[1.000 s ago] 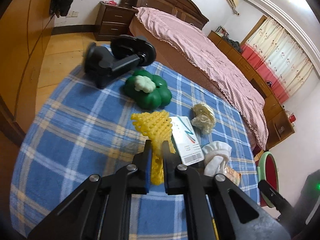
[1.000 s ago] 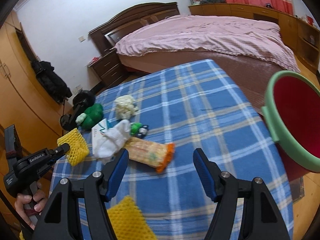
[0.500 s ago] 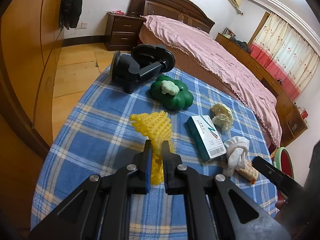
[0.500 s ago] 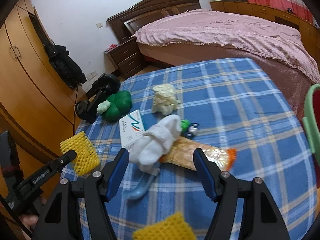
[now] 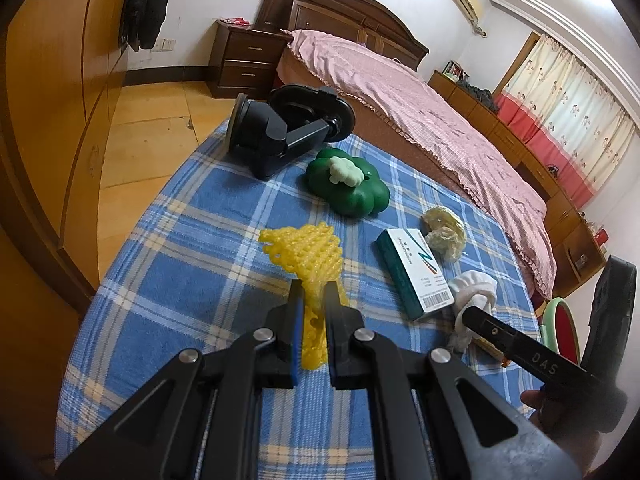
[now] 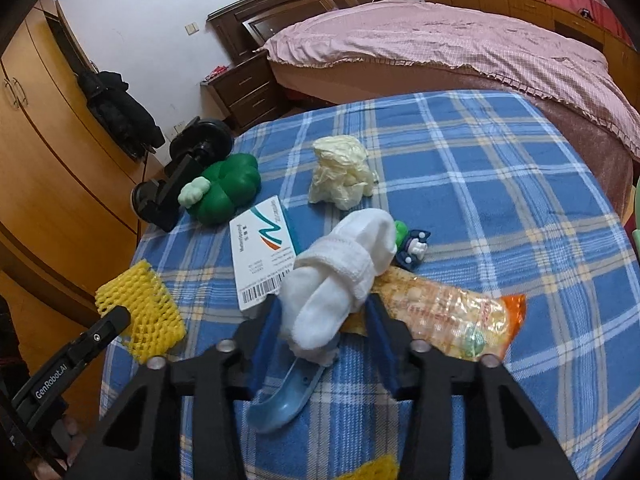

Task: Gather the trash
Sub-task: 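Grasp the yellow foam net with the left tool while the right tool grasps the white sock, then carry the foam net and white sock over the red bucket with both tools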

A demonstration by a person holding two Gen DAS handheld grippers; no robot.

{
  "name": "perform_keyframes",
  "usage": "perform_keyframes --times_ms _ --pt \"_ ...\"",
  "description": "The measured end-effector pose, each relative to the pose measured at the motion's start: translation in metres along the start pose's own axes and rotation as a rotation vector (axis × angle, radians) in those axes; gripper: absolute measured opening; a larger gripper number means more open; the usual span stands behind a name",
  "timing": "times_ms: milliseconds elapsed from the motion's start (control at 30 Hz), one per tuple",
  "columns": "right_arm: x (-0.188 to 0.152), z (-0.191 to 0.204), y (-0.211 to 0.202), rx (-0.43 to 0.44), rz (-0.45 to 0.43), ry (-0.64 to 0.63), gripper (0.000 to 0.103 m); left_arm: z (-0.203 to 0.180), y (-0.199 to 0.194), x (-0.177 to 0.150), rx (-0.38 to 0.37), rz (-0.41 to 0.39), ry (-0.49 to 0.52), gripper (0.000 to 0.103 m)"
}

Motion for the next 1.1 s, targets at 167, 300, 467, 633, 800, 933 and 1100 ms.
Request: perform_keyframes --times_ms 167,300,467,633,800,933,1100 --pt "-0.002 -0.002 0.001 0.012 0.007 0.001 0.022 -0.001 -0.001 -0.002 -0.006 0.003 -0.003 0.008" --pt "-0.003 -0.004 -0.002 0.021 -0.002 0.002 0.017 -0.005 -0.003 -0.002 -0.012 0.0 -0.002 0.008" --pt "-0.004 -0.005 -0.011 0.037 -0.014 0.003 0.016 -0.01 -0.008 -0.002 -0.023 -0.006 0.0 0.008" --pt "-0.005 -0.004 -0.026 0.059 -0.039 0.002 0.016 -0.015 -0.014 -0.001 -0.038 -0.015 0.0 0.008" --pt "-0.003 -0.004 -0.045 0.082 -0.069 0.007 0.016 -0.024 -0.022 0.0 -0.054 -0.027 0.009 0.008" --pt "-0.002 -0.006 -0.062 0.092 -0.097 0.009 0.016 -0.033 -0.03 0.0 -0.071 -0.033 0.015 0.008" --pt "-0.002 -0.011 -0.08 0.101 -0.125 0.018 0.016 -0.046 -0.039 0.0 -0.095 -0.043 0.029 0.008"
Point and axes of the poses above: each gripper's, at about its wrist camera, not at the fingertips, and y roughly the way its jaws point, z to its left, x to its top, the point moved 6 cm from there along y, roughly the way its jaws point, and after that the axes turned 7 degrees about -z, right-handed, at the moved point
